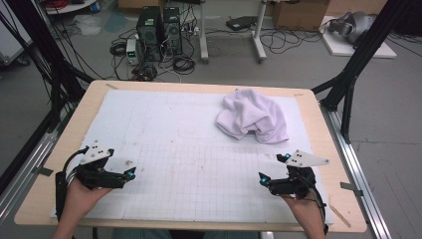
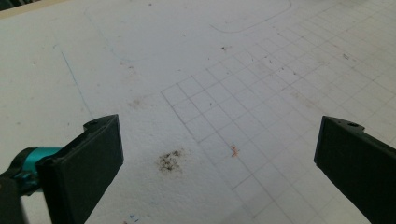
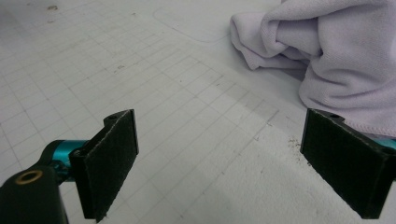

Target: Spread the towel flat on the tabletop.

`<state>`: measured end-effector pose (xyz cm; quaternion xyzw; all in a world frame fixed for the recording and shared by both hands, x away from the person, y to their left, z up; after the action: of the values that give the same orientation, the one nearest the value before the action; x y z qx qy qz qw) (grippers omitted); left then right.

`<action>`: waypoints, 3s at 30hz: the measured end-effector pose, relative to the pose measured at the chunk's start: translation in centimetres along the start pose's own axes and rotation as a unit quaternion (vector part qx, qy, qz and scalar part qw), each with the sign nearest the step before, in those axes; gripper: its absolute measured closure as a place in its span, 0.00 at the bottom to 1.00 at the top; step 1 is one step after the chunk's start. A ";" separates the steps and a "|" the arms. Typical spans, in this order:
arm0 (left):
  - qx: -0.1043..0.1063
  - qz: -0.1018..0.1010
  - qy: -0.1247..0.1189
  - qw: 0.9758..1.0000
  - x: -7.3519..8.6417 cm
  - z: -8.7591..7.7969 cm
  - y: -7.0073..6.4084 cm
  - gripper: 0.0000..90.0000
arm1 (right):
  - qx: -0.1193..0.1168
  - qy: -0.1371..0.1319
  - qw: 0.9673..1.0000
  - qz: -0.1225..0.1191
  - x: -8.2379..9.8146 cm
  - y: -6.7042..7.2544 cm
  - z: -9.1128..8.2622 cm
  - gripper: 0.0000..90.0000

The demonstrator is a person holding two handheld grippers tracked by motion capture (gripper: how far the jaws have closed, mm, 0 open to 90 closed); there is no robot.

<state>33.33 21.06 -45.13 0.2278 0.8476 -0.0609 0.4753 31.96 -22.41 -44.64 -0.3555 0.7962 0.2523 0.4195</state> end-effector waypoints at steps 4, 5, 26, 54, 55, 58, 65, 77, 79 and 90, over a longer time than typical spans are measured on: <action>0.001 0.003 0.001 1.000 -0.1 0.0 -0.1 0.02 | -0.001 -0.001 1.000 0.001 0.0 -0.1 0.0 0.12; 0.001 0.003 0.001 1.000 -0.1 0.0 -0.1 0.02 | -0.001 -0.003 1.000 0.000 0.0 -0.2 0.0 0.12; 0.004 0.003 -0.004 1.000 -0.9 -0.1 0.0 0.02 | -0.005 0.001 1.000 0.002 -0.6 -1.1 0.5 0.12; 0.018 0.008 -0.006 1.000 -2.6 1.2 -0.8 0.02 | -0.015 0.032 0.999 -0.017 -8.1 -6.2 4.6 0.12; 0.017 0.007 -0.006 1.000 -2.7 1.3 -0.8 0.02 | -0.013 0.032 0.999 -0.016 -8.4 -6.5 4.8 0.12; 0.021 0.007 -0.008 1.000 -2.9 1.4 -0.9 0.02 | -0.009 0.039 0.999 -0.014 -9.1 -7.5 5.3 0.12; 0.025 0.005 -0.004 1.000 -2.9 2.0 -1.2 0.02 | 0.005 0.072 0.997 0.010 -8.0 -10.4 8.5 0.12; 0.024 0.004 0.000 1.000 -2.8 2.3 -1.2 0.02 | 0.067 0.128 0.989 -0.013 -5.7 -13.3 11.8 0.42; 0.025 0.004 0.000 1.000 -2.7 2.4 -1.3 0.02 | 0.072 0.130 0.989 -0.020 -5.8 -13.6 11.8 0.61; 0.026 -0.002 -0.003 1.000 -2.8 2.2 -1.2 0.02 | 0.001 0.100 0.995 -0.027 -7.5 -11.1 11.2 0.89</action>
<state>35.74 18.42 -44.14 0.2384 0.8448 -0.0842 0.4716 49.04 -18.79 -45.30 -0.4002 0.8245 0.2031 0.3446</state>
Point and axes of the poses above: each handheld gripper's, and its own axes: z roughly forward along the jaws, x roughly out of its underside, y roughly to its left, the point moved 10 cm from there along z, roughly forward along the jaws, and after that the axes turned 11 degrees about -x, right-handed, at the moved point
